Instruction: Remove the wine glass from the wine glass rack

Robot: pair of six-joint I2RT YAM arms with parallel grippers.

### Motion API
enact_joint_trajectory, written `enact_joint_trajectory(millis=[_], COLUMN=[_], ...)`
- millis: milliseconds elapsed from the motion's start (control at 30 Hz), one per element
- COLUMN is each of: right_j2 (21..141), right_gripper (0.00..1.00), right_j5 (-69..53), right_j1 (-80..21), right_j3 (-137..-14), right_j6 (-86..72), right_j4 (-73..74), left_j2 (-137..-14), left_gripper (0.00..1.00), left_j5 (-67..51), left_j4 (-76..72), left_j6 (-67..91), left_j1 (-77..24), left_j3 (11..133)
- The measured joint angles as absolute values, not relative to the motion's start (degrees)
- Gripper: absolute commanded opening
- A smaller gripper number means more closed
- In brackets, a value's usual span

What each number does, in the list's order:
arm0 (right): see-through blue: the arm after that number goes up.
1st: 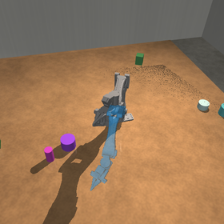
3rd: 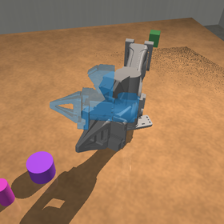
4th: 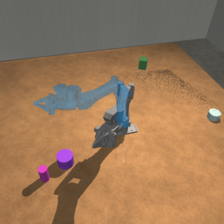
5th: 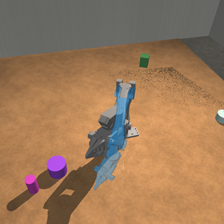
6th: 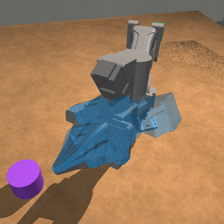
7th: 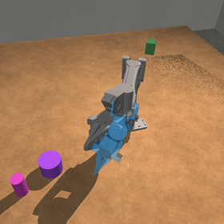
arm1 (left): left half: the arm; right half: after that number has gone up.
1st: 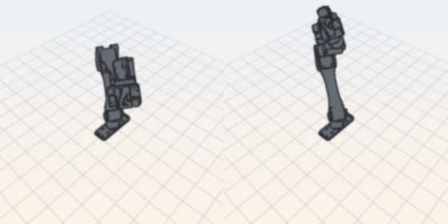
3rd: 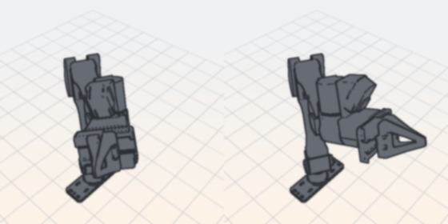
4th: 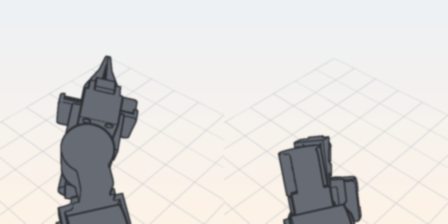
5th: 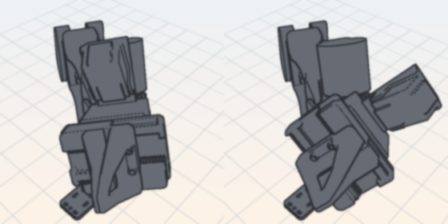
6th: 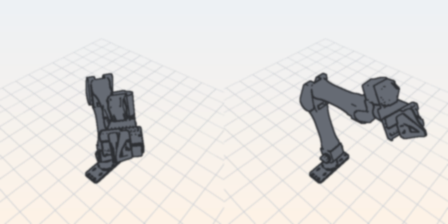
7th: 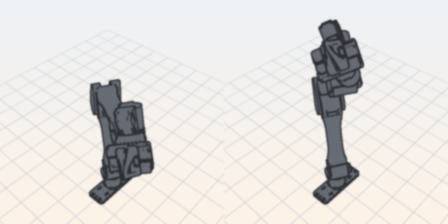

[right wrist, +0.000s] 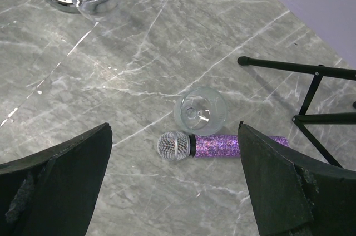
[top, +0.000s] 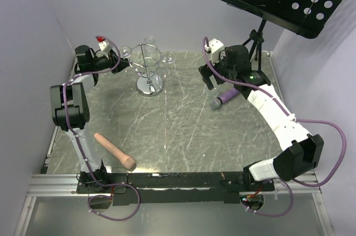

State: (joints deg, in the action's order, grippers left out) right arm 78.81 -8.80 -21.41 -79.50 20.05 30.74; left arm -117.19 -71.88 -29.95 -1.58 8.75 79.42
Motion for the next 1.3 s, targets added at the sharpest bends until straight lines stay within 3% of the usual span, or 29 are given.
enact_joint_trajectory(millis=[233, 367, 833, 1300], right_j2=[78.91, 79.0, 79.02, 78.87], right_gripper=[1.0, 1.0, 1.0, 1.0], right_j5=[-8.43, -8.4, -8.43, -8.4], right_j1=[-21.89, -22.02, -22.15, -22.15], right_j3=[-79.5, -79.5, -79.5, -78.81], right_j6=[20.47, 20.47, 20.47, 20.43], right_j4=[30.72, 30.72, 30.7, 30.13], left_j2=[-117.3, -117.3, -116.95, -116.73], left_gripper=[0.17, 0.01, 0.01, 0.01], left_j5=[-71.68, -71.7, -72.14, -71.68], left_j4=[-28.05, -27.16, -18.72, -20.86], left_j6=[-3.64, -4.62, -9.98, -5.65], left_j1=[8.73, 8.73, 8.73, 8.51], left_j3=[80.18, 80.44, 82.61, 82.65])
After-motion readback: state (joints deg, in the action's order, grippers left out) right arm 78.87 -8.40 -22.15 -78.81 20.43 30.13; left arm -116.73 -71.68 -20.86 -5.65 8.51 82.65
